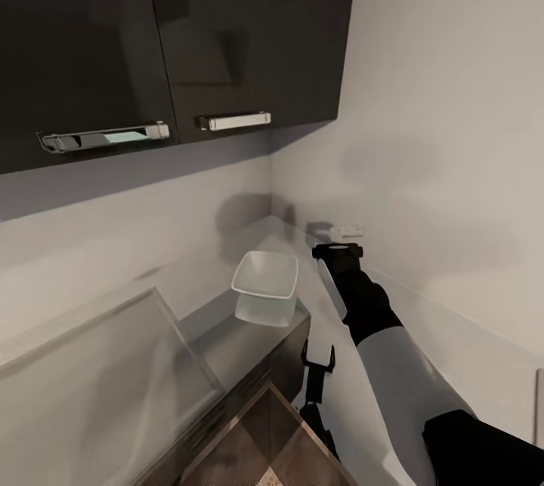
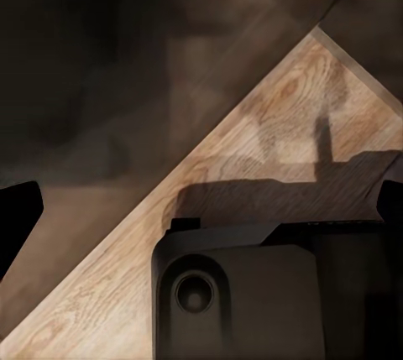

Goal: In the kitchen, take the Vidalia onion out of the sink, dice it on the chopping board with the paring knife, put the diced onion into the bowl on the countertop, then place both the paring knife and the chopping board into the sink.

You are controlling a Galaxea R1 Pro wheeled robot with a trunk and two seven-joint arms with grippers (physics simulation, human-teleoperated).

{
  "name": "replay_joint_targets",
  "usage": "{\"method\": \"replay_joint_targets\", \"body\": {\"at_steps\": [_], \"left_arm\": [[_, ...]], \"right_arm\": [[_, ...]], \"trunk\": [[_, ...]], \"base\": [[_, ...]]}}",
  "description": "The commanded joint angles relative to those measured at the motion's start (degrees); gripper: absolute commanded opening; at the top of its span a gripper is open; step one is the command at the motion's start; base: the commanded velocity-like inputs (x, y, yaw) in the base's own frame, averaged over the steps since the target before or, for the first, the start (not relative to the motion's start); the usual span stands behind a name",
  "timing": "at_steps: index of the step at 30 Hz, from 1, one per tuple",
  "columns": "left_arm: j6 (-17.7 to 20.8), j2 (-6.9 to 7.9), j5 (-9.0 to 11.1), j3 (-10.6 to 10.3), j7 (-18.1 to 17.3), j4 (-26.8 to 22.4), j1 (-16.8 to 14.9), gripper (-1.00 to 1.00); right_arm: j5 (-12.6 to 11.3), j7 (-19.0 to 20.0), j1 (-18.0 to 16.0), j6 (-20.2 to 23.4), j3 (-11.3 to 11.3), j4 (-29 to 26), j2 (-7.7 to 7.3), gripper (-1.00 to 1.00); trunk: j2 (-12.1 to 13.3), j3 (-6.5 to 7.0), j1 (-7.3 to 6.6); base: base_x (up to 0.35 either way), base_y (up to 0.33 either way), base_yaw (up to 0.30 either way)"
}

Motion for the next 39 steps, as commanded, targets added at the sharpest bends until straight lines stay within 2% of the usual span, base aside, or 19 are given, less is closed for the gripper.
{"method": "replay_joint_targets", "body": {"at_steps": [1,7,14,18,21,24,26,27,29,30,33,39], "left_arm": [[-0.1,0.03,0.0,-0.2,0.0,-0.1,0.0,1.00],[-0.1,0.03,0.0,-0.2,0.0,-0.1,0.0,1.00],[-0.1,0.03,0.0,-0.2,0.0,-0.1,0.0,1.00],[-0.1,0.03,0.0,-0.2,-0.1,-0.1,0.0,1.00],[-0.1,0.03,0.0,-0.2,-0.1,-0.1,0.0,1.00],[-0.1,0.03,0.0,-0.2,-0.1,-0.1,0.0,1.00],[-0.1,0.03,0.0,-0.2,-0.1,-0.1,0.0,1.00],[-0.1,0.03,0.0,-0.2,-0.1,-0.1,0.0,1.00],[-0.1,0.03,0.0,-0.2,-0.1,-0.1,0.0,1.00],[-0.1,0.03,0.0,-0.2,-0.1,-0.1,0.0,1.00],[-0.1,0.03,0.0,-0.2,-0.1,-0.1,0.0,1.00],[-0.1,0.03,0.0,-0.2,-0.1,-0.1,0.0,1.00]], "right_arm": [[-0.4,-0.5,0.0,0.2,0.1,-0.2,0.00,1.00],[-0.4,-0.6,-0.1,1.2,0.1,-5.2,0.00,1.00],[0.0,-0.6,-0.3,9.3,1.2,-14.7,0.00,1.00],[0.1,-0.6,-4.4,11.6,1.3,-15.7,0.00,1.00],[0.0,-0.5,-8.9,12.0,1.3,-10.1,0.00,1.00],[-0.5,-0.3,-15.1,10.9,1.3,1.3,0.00,1.00],[-2.3,-0.1,-18.6,7.5,1.2,10.2,0.00,1.00],[-3.0,-0.1,-19.3,6.3,1.2,12.2,0.00,1.00],[-6.5,-0.1,-21.3,1.4,1.2,18.3,0.00,1.00],[-8.3,-0.1,-21.7,-0.1,1.2,20.1,0.00,1.00],[-10.9,-0.1,-22.3,-2.0,1.4,22.3,0.00,1.00],[-12.1,0.0,-22.6,-3.2,1.6,23.8,0.00,1.00]], "trunk": [[-0.1,-0.21,0.03],[-0.1,-0.38,0.03],[-0.1,-0.40,0.03],[-0.1,-0.40,0.03],[-0.1,-0.40,0.03],[-0.1,-0.40,0.03],[-0.1,-0.40,0.03],[-0.1,-0.40,0.03],[-0.1,-0.40,0.03],[-0.1,-0.40,0.03],[-0.1,-0.40,0.03],[-0.1,-0.40,0.03]], "base": [[0.000,0.000,0.000],[0.000,0.000,0.000],[0.000,0.000,0.000],[0.000,0.000,0.000],[0.000,0.000,0.000],[0.000,0.000,0.000],[0.000,0.000,0.000],[0.000,0.000,0.000],[0.000,0.000,0.000],[0.000,0.000,0.000],[0.000,0.000,0.000],[0.000,0.000,0.000]]}}
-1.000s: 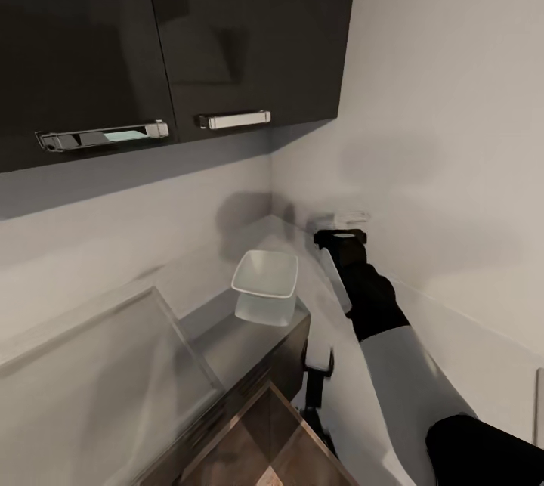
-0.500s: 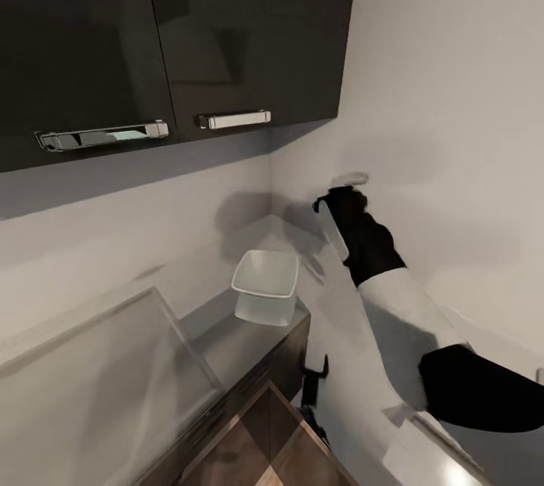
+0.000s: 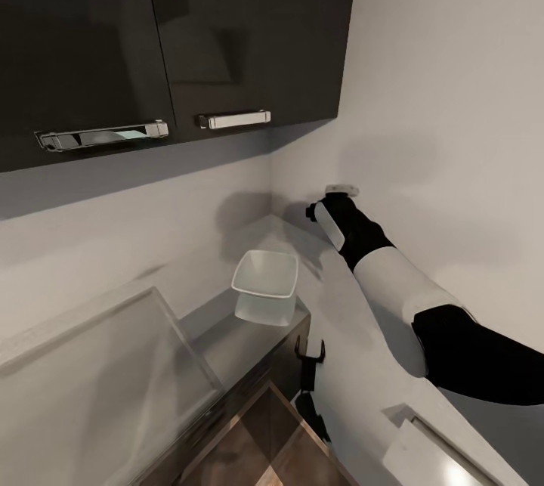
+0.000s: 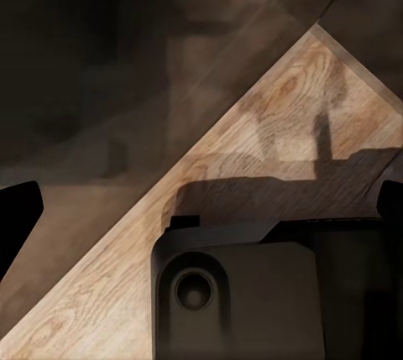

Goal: In the kitchen, take the Vidalia onion out of the sink, dice it on the chopping board with the paring knife, put the diced onion into the bowl on the countertop, then place both the paring knife and the chopping board into the sink.

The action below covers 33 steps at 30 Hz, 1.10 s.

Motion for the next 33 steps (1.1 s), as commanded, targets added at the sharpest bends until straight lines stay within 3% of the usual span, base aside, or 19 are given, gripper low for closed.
{"method": "replay_joint_targets", "body": {"at_steps": [1,11,22,33], "left_arm": [[-0.1,0.03,0.0,-0.1,0.0,-0.1,0.0,1.00],[-0.1,0.03,0.0,-0.2,0.0,-0.1,0.0,1.00],[-0.1,0.03,0.0,-0.1,0.0,-0.1,0.0,1.00],[-0.1,0.03,0.0,-0.1,0.0,-0.1,0.0,1.00]], "right_arm": [[-0.6,-0.5,-0.1,0.1,0.2,0.1,0.00,1.00],[-0.8,-0.1,0.5,0.0,0.2,0.2,0.00,1.00],[-0.8,3.6,1.4,-0.7,0.2,2.2,0.00,1.00],[-0.7,3.8,1.4,-4.3,0.2,5.9,0.00,1.00]], "trunk": [[-0.1,-0.12,0.04],[-0.1,-0.12,0.04],[-0.1,-0.37,0.04],[-0.1,-1.36,0.04]], "base": [[0.000,0.000,0.000],[0.000,0.000,0.000],[0.000,0.000,0.000],[0.000,0.000,0.000]]}}
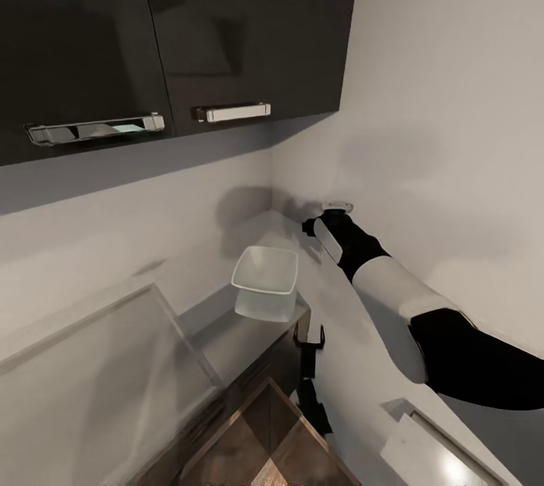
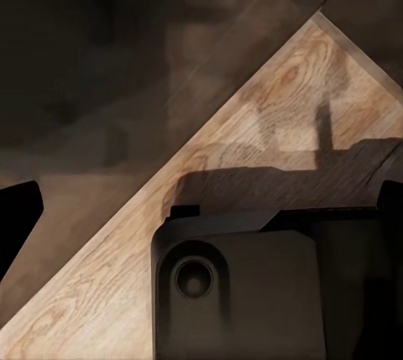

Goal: In the kitchen, take the Vidalia onion out of the sink, dice it on the chopping board with the paring knife, put the diced onion into the bowl on the countertop, then place both the paring knife and the chopping board into the sink.

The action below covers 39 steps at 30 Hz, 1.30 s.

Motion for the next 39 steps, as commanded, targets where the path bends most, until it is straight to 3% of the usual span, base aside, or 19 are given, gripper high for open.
{"method": "replay_joint_targets", "body": {"at_steps": [1,10,20,39], "left_arm": [[-0.1,0.03,0.0,-0.2,0.0,-0.1,0.0,1.00],[-0.1,0.03,0.0,-0.2,0.0,-0.1,0.0,1.00],[-0.1,0.03,0.0,-0.2,0.0,-0.1,0.0,1.00],[-0.1,0.03,0.0,-0.2,0.0,-0.1,0.0,1.00]], "right_arm": [[-0.6,-0.5,-0.1,0.1,0.3,0.0,0.00,1.00],[-0.6,-0.4,-0.1,0.0,0.3,0.5,0.00,1.00],[-0.6,3.4,-0.1,-0.7,0.3,2.1,0.00,1.00],[-0.5,3.6,-0.1,-1.7,0.3,3.7,0.00,1.00]], "trunk": [[-0.1,-0.21,0.03],[-0.1,-1.04,0.03],[-0.1,-1.96,0.03],[-0.1,-3.71,0.03]], "base": [[0.000,0.000,0.000],[0.000,0.000,0.000],[0.000,0.000,0.000],[0.000,0.000,0.000]]}}
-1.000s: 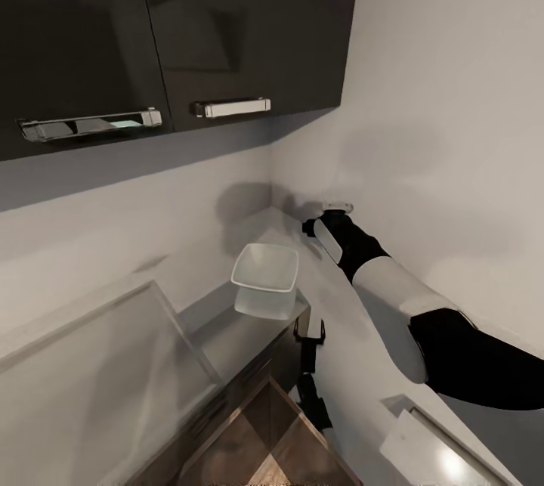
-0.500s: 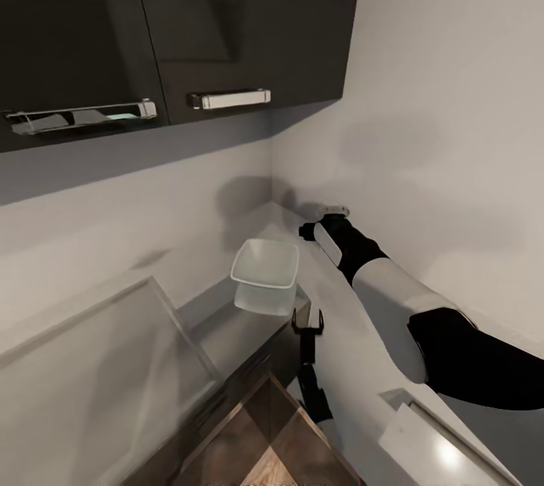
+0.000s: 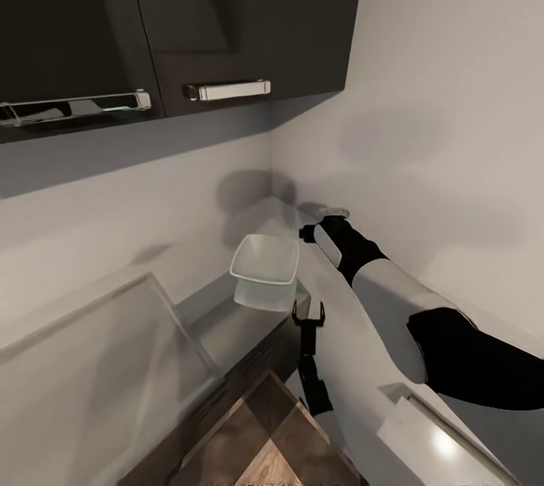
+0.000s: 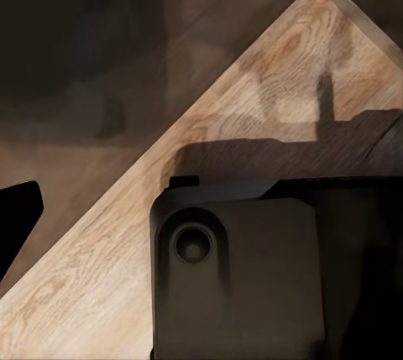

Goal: In the kitchen, take the Vidalia onion out of the sink, dice it on the chopping board with the paring knife, put the diced onion into the bowl on the countertop, then place both the paring knife and the chopping board into the sink.

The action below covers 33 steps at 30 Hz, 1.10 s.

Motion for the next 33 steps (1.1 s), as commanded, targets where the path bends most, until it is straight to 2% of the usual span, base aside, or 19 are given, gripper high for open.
{"method": "replay_joint_targets", "body": {"at_steps": [1,13,33], "left_arm": [[-0.1,0.03,0.0,-0.1,0.0,-0.1,0.0,1.00],[-0.1,0.03,0.0,-0.1,0.0,-0.1,0.0,1.00],[-0.5,0.04,-0.2,0.1,-0.3,4.5,0.0,1.00]], "right_arm": [[-0.6,-0.5,-0.1,0.2,0.4,0.0,0.00,1.00],[-0.6,-0.5,-0.1,-0.6,0.4,0.4,0.00,1.00],[1.4,-0.6,2.1,-3.2,0.6,1.9,0.00,1.00]], "trunk": [[-0.1,-0.20,0.03],[-0.1,-1.25,0.03],[-0.1,-1.33,0.03]], "base": [[0.000,0.000,0.000],[0.000,0.000,0.000],[0.000,0.000,0.000]]}}
